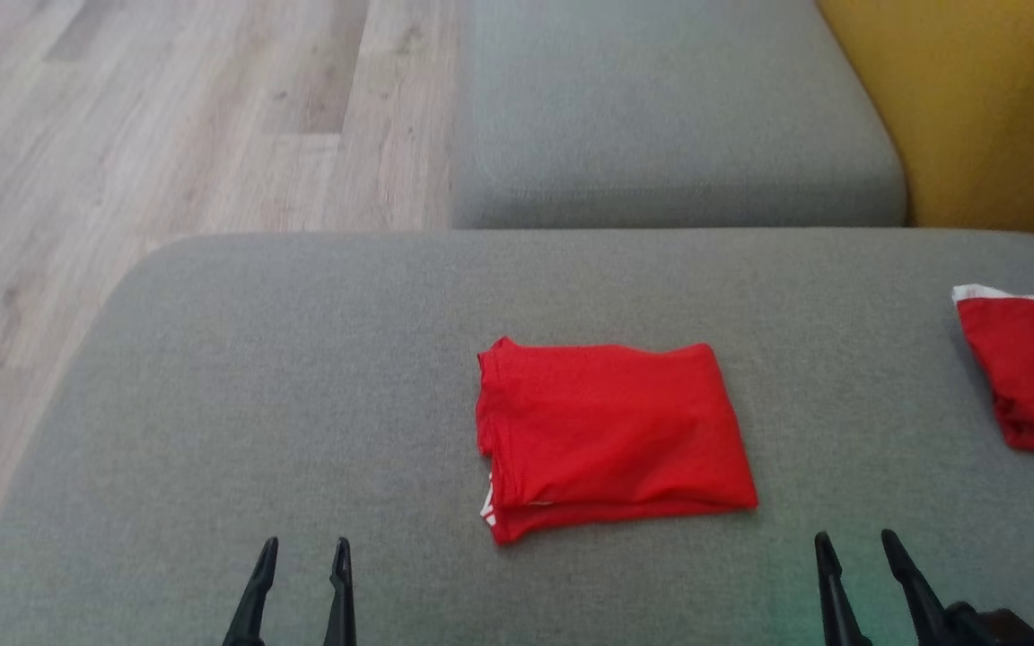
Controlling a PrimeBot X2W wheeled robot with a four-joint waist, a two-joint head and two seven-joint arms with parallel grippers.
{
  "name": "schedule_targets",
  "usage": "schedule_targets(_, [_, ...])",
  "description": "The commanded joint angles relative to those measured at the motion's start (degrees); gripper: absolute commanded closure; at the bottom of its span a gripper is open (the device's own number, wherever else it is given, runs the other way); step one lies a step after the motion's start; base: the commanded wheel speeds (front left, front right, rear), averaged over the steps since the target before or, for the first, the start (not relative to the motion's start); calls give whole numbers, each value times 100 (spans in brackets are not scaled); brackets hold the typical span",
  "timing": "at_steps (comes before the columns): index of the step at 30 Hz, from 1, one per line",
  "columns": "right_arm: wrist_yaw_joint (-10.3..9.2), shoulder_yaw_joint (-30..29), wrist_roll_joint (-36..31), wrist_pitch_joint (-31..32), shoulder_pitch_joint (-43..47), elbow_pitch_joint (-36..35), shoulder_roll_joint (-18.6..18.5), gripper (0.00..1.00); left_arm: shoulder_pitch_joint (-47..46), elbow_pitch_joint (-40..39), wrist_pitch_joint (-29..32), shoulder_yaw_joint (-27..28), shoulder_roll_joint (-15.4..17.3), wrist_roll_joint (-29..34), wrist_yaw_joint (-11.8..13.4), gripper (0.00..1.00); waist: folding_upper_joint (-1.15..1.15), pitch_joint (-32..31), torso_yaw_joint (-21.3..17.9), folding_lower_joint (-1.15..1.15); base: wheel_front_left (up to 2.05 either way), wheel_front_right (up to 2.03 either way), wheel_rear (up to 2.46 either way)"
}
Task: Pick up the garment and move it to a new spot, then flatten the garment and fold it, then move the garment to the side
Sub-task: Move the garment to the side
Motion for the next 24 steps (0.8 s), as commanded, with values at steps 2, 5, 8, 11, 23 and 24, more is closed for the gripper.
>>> schedule_targets(2, [-4, 109, 59, -77, -456, -67, -70, 0, -369, -254, -37, 102, -46, 46, 53, 0, 0, 179, 32, 0, 0, 0, 0])
schedule_targets(5, [-4, 110, 214, -77, -799, 259, -101, 0, -430, -308, -37, 52, -47, 64, 72, 0, 0, 383, 63, 0, 0, 0, 0])
schedule_targets(8, [-4, 255, 451, -77, -1307, 726, -202, 0, -501, -335, -37, -40, -47, 81, 71, 0, 0, 564, 118, 0, 0, 0, 0])
schedule_targets(11, [-4, 469, 779, -75, -1868, 1323, -353, 0, -586, -344, -37, -131, -47, 97, 69, 0, 0, 716, 186, 0, 0, 0, 0])
schedule_targets(23, [-4, 1145, 2261, 963, -3608, 3177, -621, 0, -828, -323, -37, -351, -47, 113, 105, 0, 0, 1094, 331, 0, 0, 0, 0])
schedule_targets(24, [-4, 1196, 2349, 1043, -3699, 3301, -638, 0, -852, -323, -37, -368, -47, 110, 111, 0, 0, 1129, 339, 0, 0, 0, 0])
